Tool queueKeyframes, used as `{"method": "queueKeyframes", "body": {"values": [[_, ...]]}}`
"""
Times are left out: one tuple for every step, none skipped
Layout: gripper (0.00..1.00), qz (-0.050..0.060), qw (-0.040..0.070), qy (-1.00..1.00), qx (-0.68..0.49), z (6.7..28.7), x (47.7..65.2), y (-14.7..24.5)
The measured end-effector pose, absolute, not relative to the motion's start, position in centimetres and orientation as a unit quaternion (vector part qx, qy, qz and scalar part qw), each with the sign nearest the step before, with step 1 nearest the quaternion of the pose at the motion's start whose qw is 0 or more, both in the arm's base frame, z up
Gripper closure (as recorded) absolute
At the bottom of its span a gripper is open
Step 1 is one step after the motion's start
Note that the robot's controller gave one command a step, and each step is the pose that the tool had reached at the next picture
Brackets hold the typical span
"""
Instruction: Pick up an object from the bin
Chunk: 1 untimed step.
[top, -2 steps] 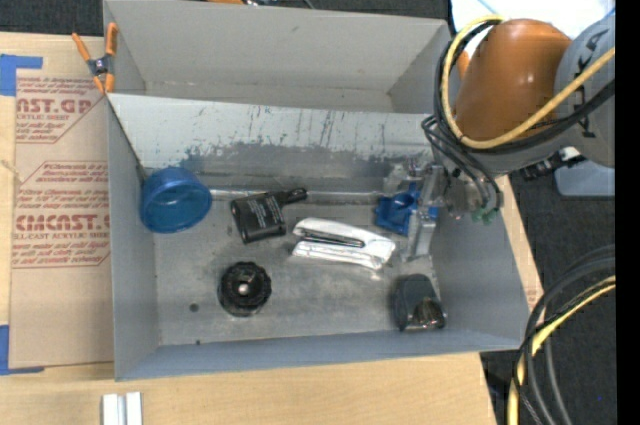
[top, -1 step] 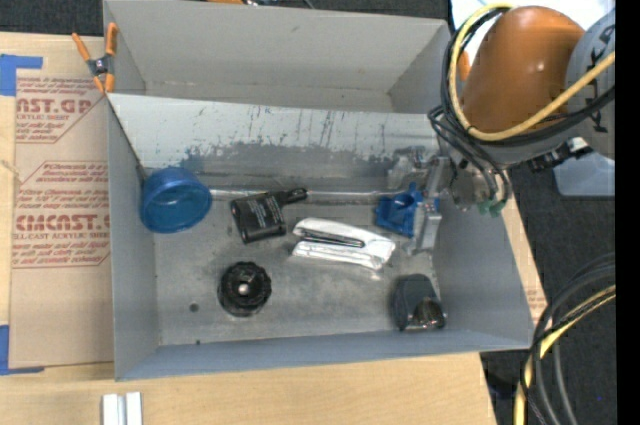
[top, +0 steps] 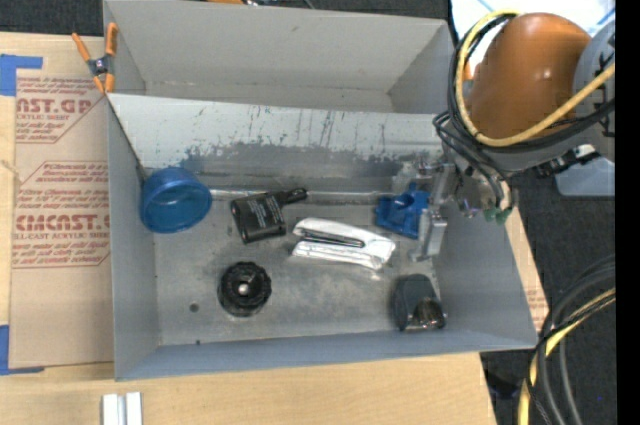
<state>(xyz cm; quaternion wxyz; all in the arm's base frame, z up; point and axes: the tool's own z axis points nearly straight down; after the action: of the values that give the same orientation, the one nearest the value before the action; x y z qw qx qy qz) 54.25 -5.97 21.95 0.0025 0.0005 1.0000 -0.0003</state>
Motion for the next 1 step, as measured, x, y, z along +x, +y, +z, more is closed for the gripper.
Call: {"method": "queueKeyframes", "body": {"values": [[0.0,-0.001,0.0,1.0,-0.016,22.89,54.88,-5.25]]}}
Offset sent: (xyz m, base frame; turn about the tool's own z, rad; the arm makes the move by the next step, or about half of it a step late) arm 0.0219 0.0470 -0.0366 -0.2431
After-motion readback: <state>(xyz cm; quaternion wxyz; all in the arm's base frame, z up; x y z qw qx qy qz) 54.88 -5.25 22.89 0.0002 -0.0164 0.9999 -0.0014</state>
